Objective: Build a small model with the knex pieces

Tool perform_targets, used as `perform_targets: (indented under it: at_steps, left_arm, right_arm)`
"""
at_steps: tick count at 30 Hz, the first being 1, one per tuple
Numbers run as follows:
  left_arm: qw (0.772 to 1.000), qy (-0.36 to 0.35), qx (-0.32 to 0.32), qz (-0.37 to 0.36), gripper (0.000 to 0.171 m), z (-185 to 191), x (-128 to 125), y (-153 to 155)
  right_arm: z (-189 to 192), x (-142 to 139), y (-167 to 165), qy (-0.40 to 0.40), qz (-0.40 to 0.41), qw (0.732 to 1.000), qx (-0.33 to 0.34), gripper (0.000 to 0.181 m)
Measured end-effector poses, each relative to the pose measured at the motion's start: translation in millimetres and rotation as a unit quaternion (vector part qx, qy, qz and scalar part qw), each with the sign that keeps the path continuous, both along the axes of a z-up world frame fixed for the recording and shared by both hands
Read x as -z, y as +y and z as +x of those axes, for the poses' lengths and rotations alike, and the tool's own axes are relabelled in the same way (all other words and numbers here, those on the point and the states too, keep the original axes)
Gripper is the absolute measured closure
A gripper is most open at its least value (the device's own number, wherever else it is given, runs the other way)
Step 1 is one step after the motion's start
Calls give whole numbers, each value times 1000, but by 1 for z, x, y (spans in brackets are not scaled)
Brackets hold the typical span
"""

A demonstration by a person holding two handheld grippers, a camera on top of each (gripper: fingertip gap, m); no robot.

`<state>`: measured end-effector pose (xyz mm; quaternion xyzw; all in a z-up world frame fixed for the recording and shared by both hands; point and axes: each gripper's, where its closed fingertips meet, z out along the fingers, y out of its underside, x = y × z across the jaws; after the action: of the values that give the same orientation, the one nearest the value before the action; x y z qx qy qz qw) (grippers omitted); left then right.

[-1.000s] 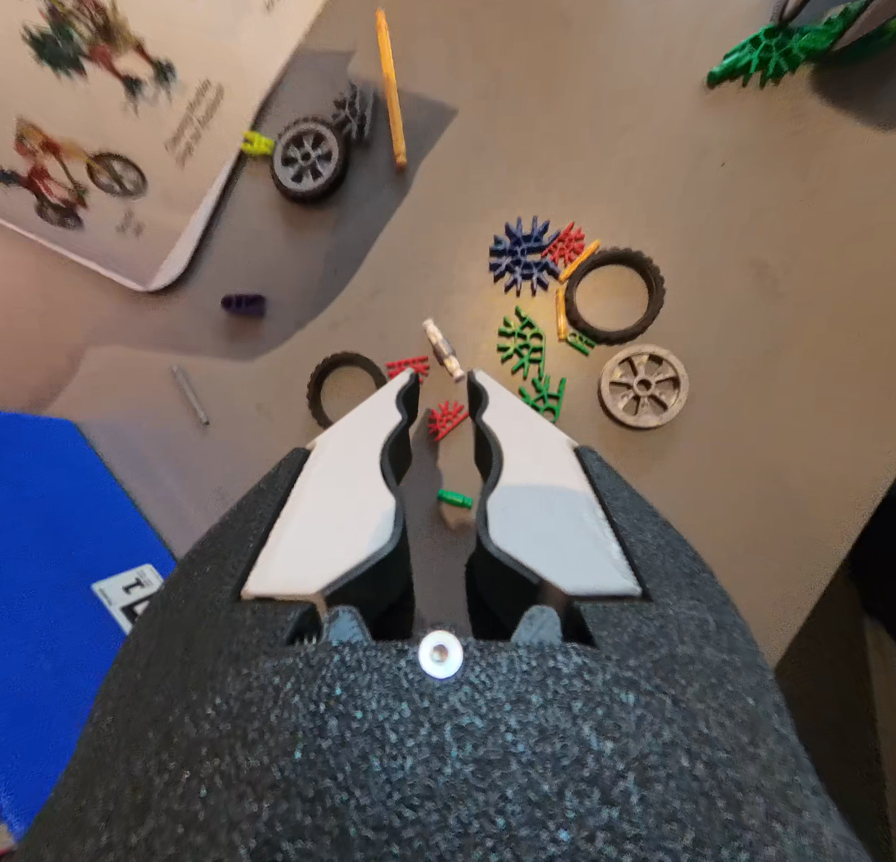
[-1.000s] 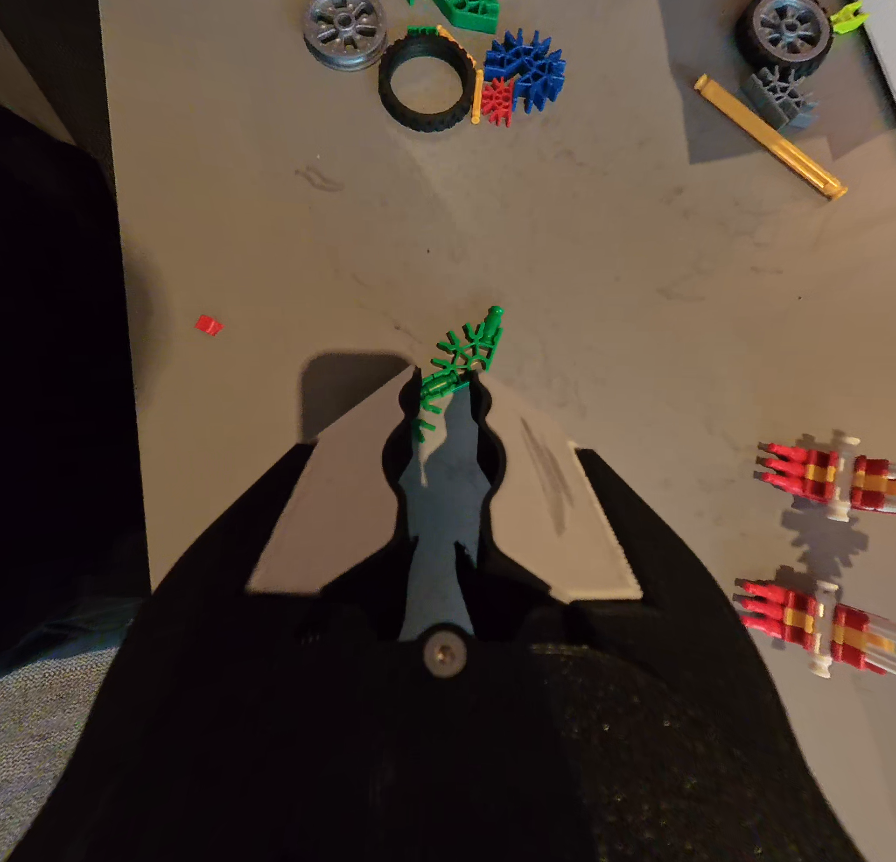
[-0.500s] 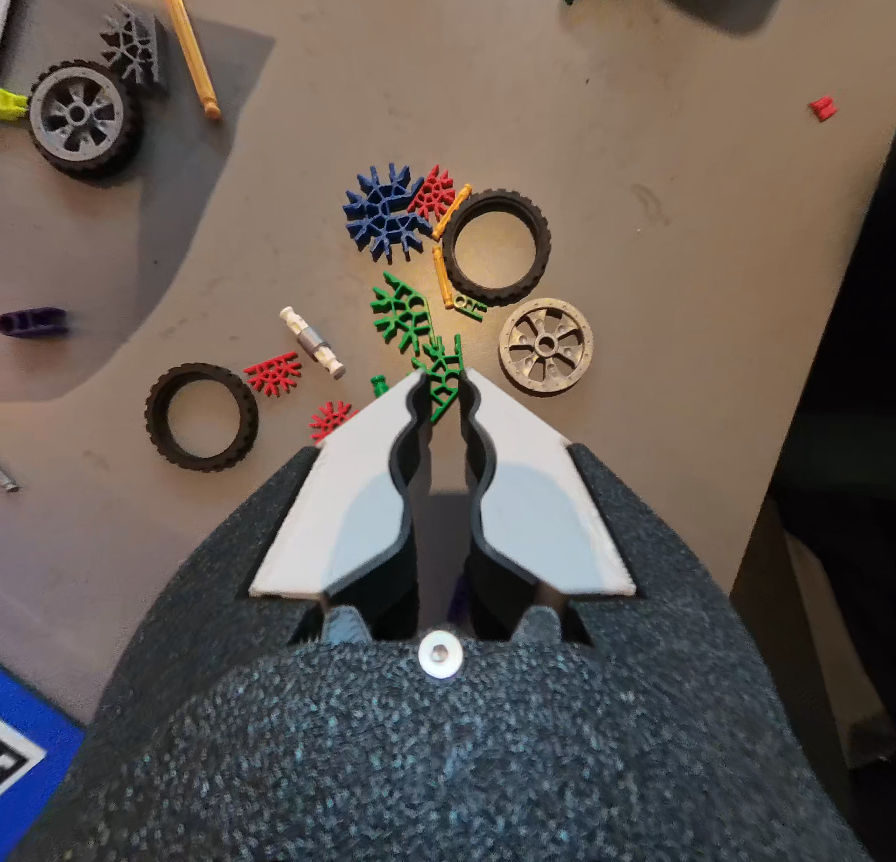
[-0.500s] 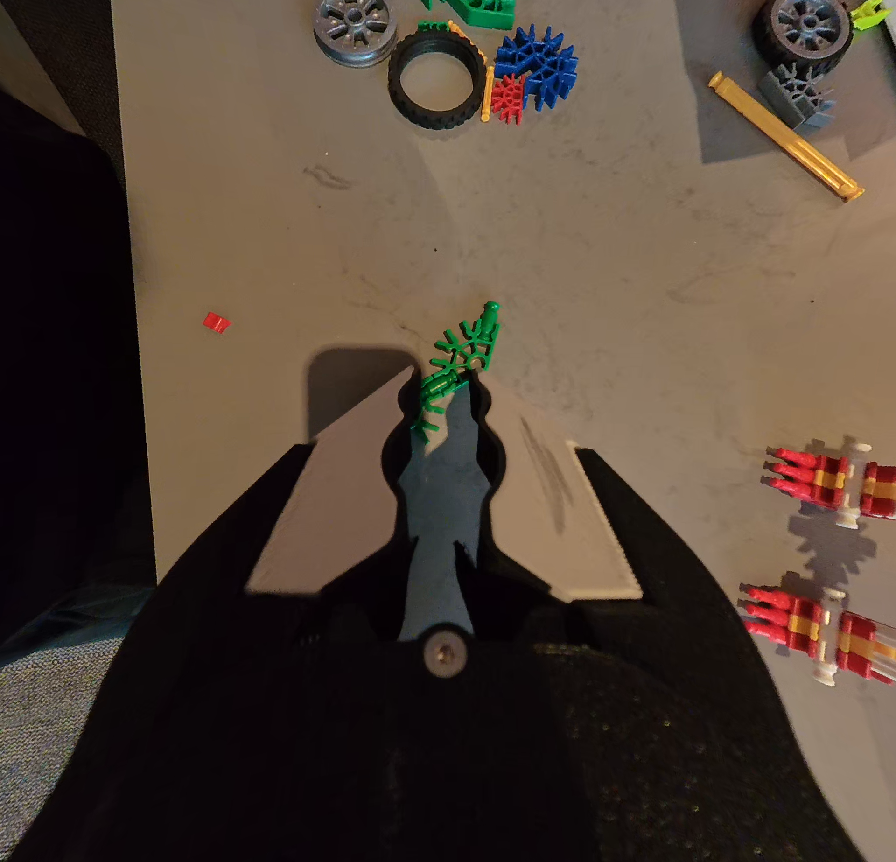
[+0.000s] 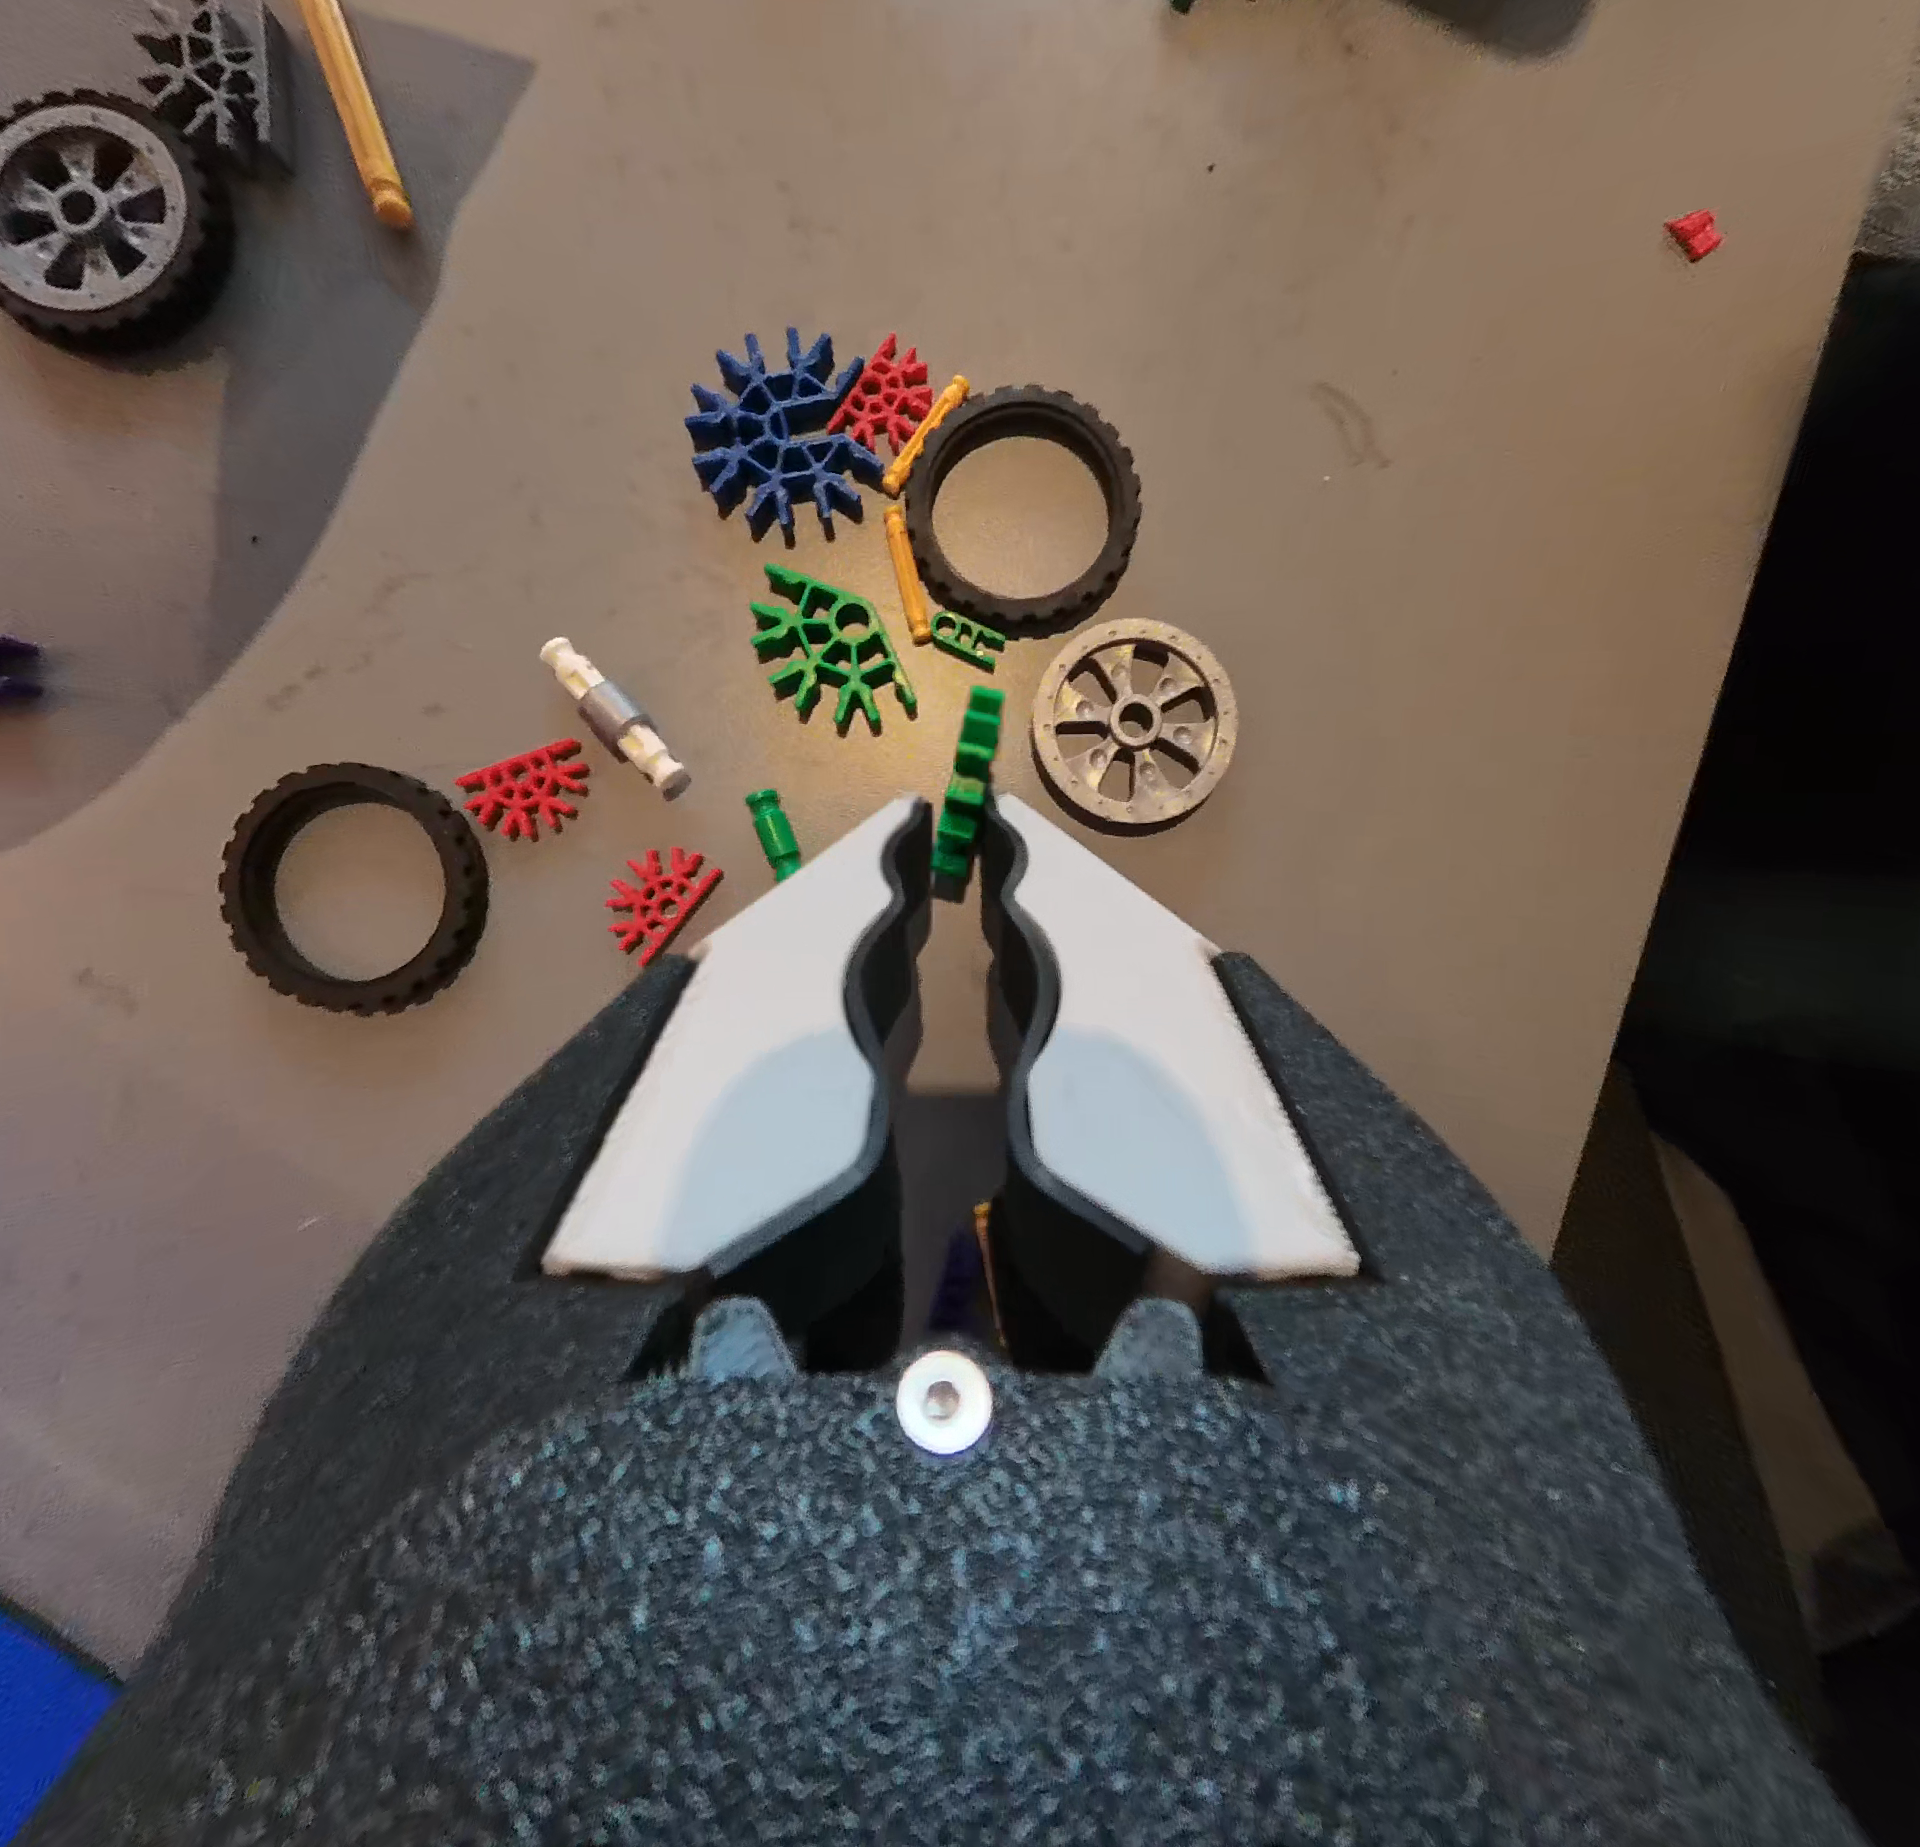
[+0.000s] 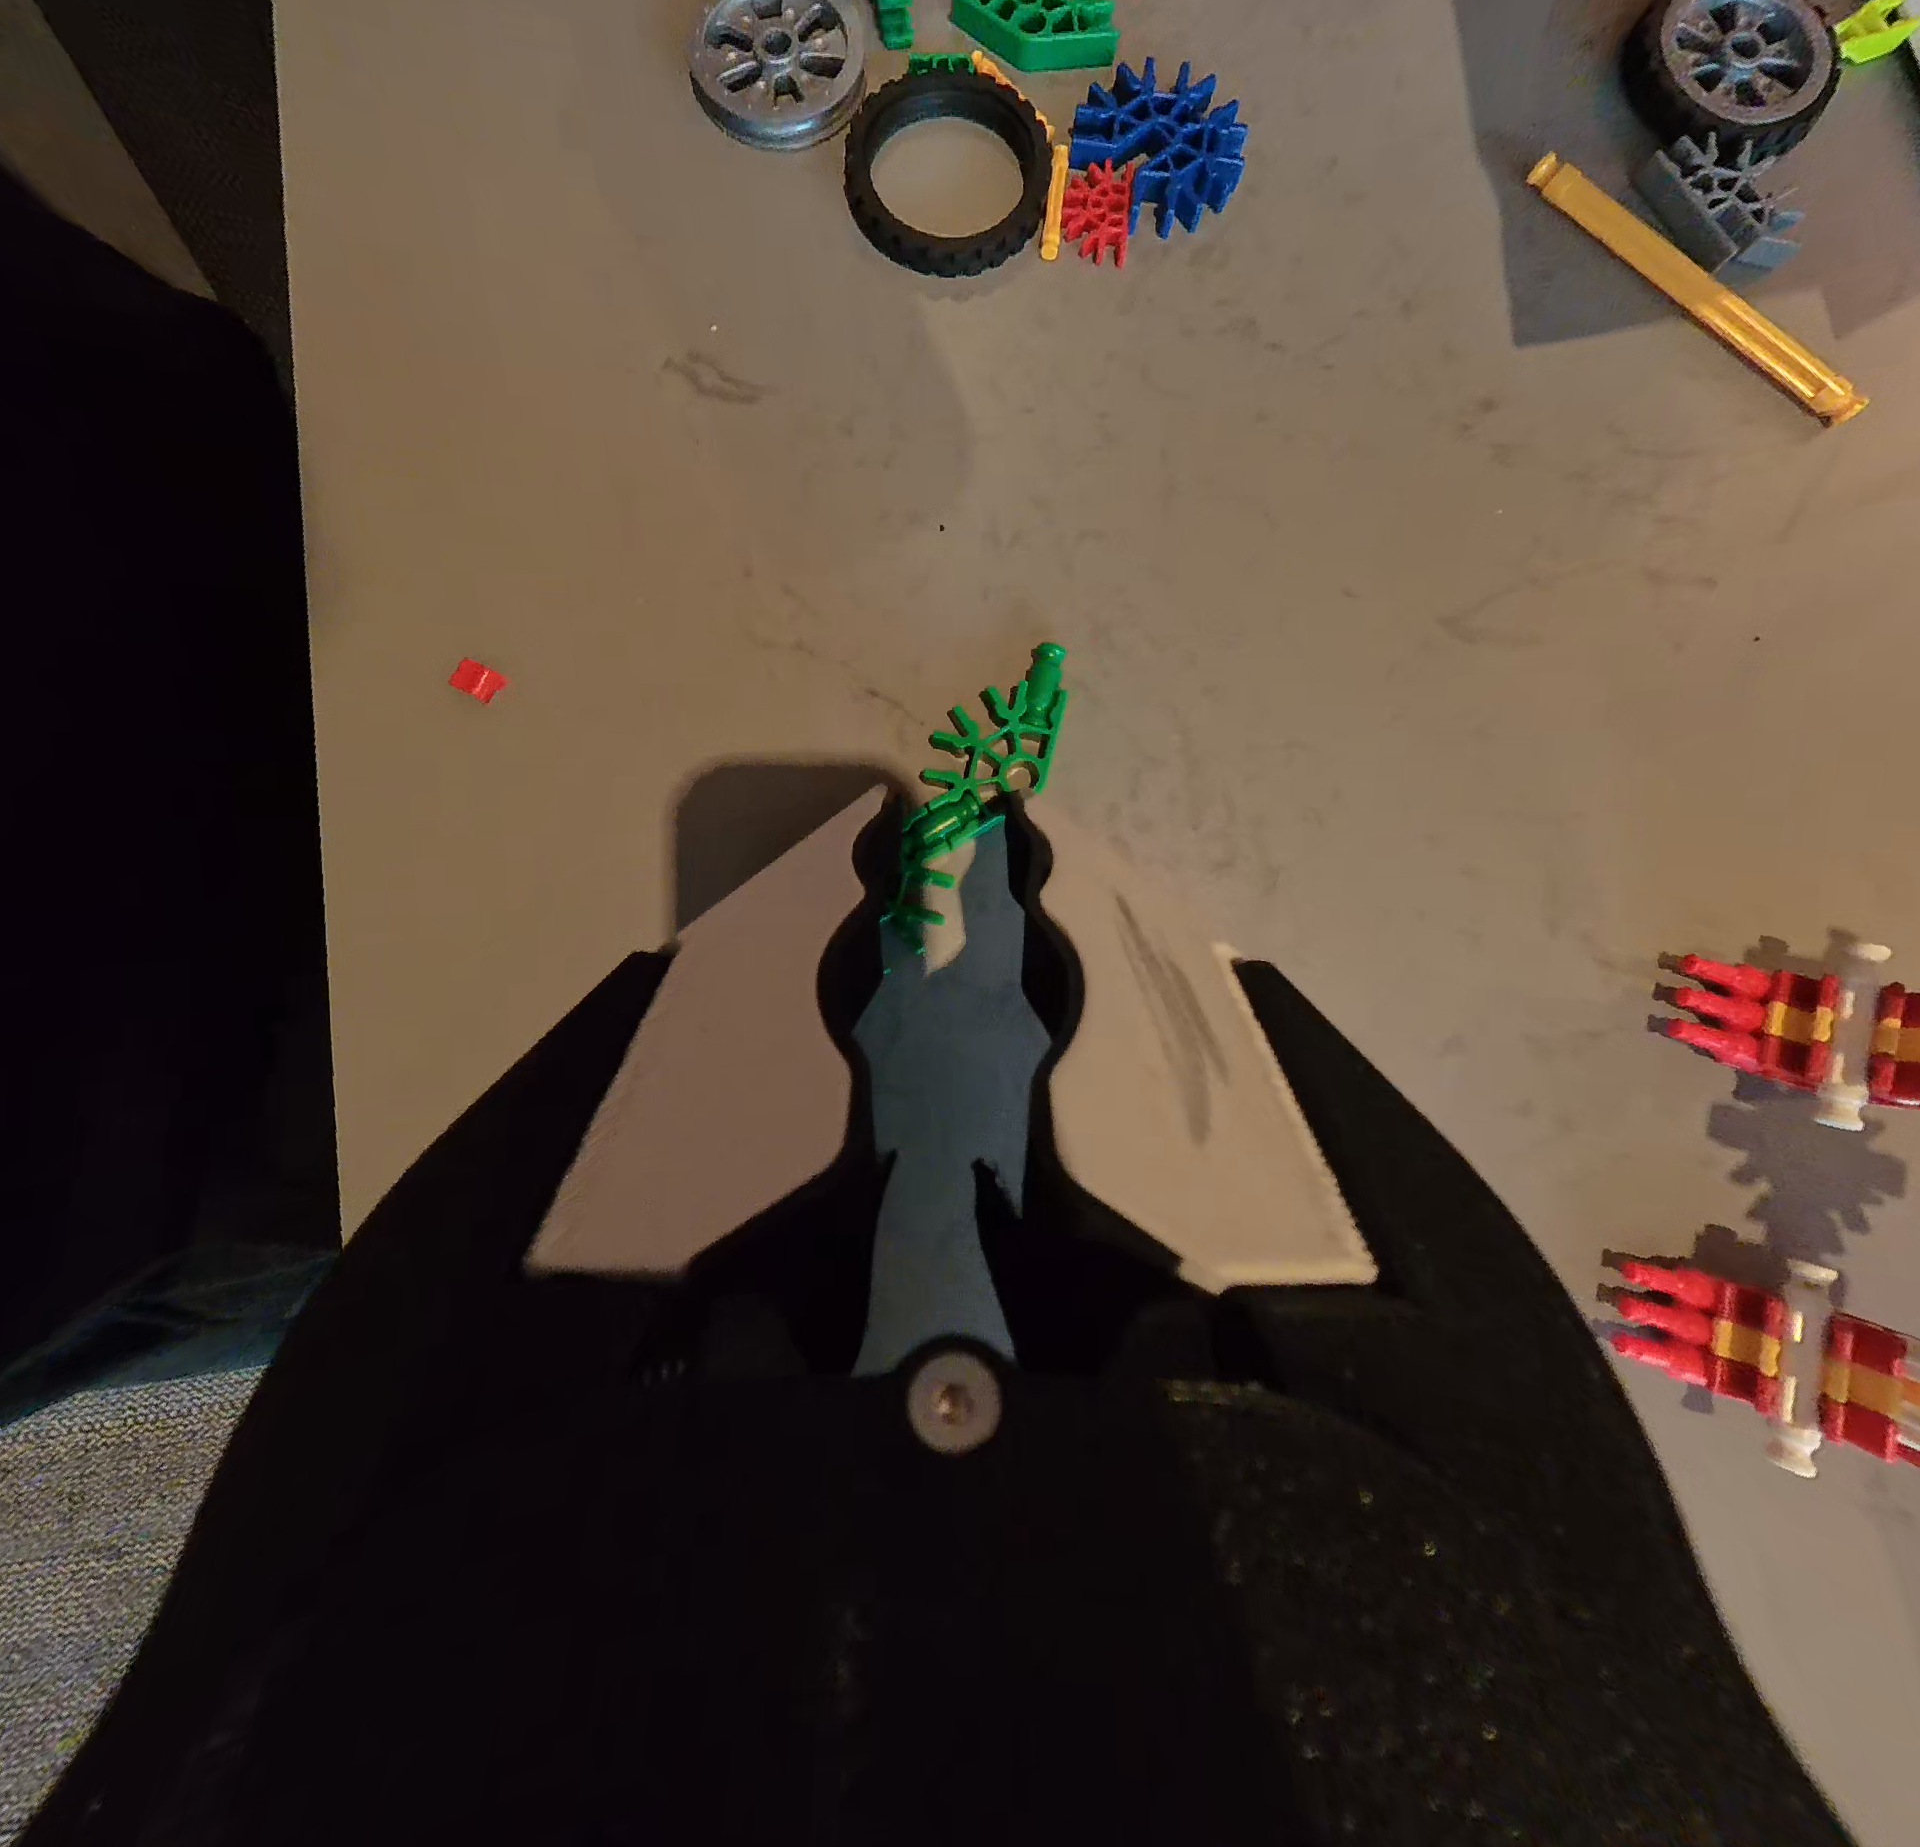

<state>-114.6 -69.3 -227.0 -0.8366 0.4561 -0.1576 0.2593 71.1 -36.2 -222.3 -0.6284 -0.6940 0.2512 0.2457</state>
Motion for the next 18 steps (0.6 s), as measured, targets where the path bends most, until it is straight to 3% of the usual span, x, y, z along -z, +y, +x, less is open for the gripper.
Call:
perform_targets:
  at_steps: [11, 18]
  left_arm:
    - [1000, 1, -7, 18, 166, -3, -11, 3]
    - [999, -15, 33, 34, 166, 27, -34, 10]
  right_arm:
    - [4, 1, -1, -4, 5, 1000, -4, 161]
    - [8, -3, 1, 0, 14, 1000, 8, 160]
